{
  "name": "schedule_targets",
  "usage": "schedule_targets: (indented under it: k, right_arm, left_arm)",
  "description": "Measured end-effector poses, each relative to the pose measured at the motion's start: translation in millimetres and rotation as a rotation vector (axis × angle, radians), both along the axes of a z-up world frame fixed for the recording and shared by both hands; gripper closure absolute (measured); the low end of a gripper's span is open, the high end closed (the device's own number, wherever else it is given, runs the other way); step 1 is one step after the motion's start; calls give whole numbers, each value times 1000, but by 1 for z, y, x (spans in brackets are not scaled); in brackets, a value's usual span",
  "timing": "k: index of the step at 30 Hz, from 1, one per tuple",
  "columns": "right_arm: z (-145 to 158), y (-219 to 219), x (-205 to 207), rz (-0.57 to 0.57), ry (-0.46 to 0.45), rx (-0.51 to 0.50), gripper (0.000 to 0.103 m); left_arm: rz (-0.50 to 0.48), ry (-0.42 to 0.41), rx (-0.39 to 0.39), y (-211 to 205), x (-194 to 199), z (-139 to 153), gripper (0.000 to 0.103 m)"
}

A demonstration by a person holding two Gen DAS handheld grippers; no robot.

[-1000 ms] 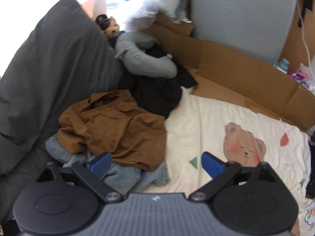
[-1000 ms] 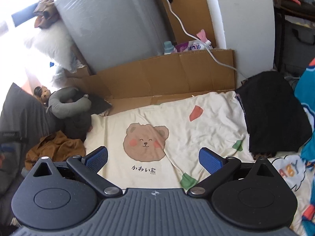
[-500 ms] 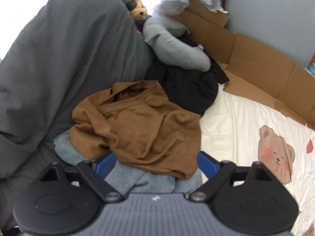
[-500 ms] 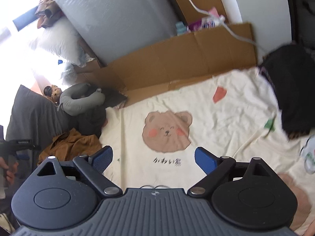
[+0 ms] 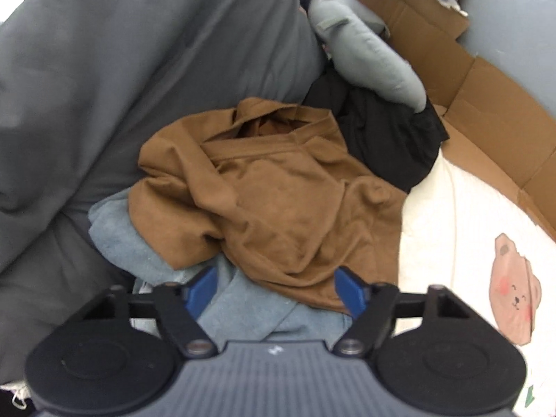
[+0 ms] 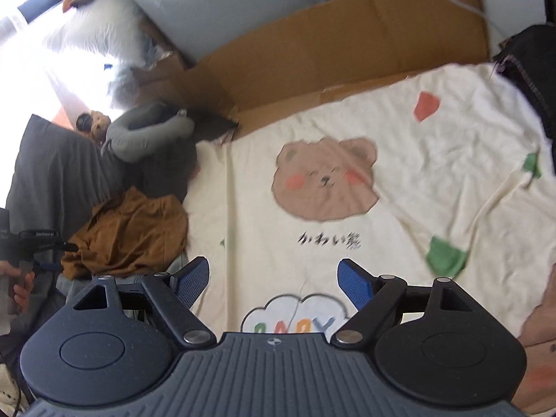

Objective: Fold clothes
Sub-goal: 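Move both tools toward the brown hoodie on the clothes pile, then grasp the brown hoodie with the left tool while the right tool grasps it too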

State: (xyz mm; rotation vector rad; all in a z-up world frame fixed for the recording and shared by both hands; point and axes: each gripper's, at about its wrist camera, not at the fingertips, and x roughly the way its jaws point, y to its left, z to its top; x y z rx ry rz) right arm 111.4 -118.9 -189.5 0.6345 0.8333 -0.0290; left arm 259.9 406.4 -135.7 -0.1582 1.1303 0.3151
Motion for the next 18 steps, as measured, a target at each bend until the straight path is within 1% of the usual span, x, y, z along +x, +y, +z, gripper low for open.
schedule_targets:
  k: [3,5,6,7,9,12,13,14,16,18]
  right_arm:
    - [-16,13,7,14,15,37,19]
    - [-25,23,14,41,13,66,19]
    - [-29,28,19,57,15,65,21]
    - [-32,34,24,72,18,59,25]
    - [-38,45,33,97,26,54,32]
    - [-42,58,41,116,32,57,32]
    - [-43,62,43,119,32,58,32]
    - [-43,65,43,124,31,58,32]
    - [-42,70,43,136,30,59,32]
    - [-41,74,42,150,28,59,32]
  left_arm:
    - [15,7,-24,11,5,-14,27]
    - [42,2,-46,17,6,-20,28]
    - [51,-3,-60,19,7,-23,29]
    - [59,-7,-72,21,8,-25,30]
    - [72,-15,-82,24,11,-31,36]
    - [104,-13,-96,26,15,-41,39]
    - [108,-11,-110,27,16,-44,43]
    - [111,-9,-120,28,17,-47,45]
    - [106,-6,-115,27,17,-53,46]
    - [94,2,-93,24,17,-60,59]
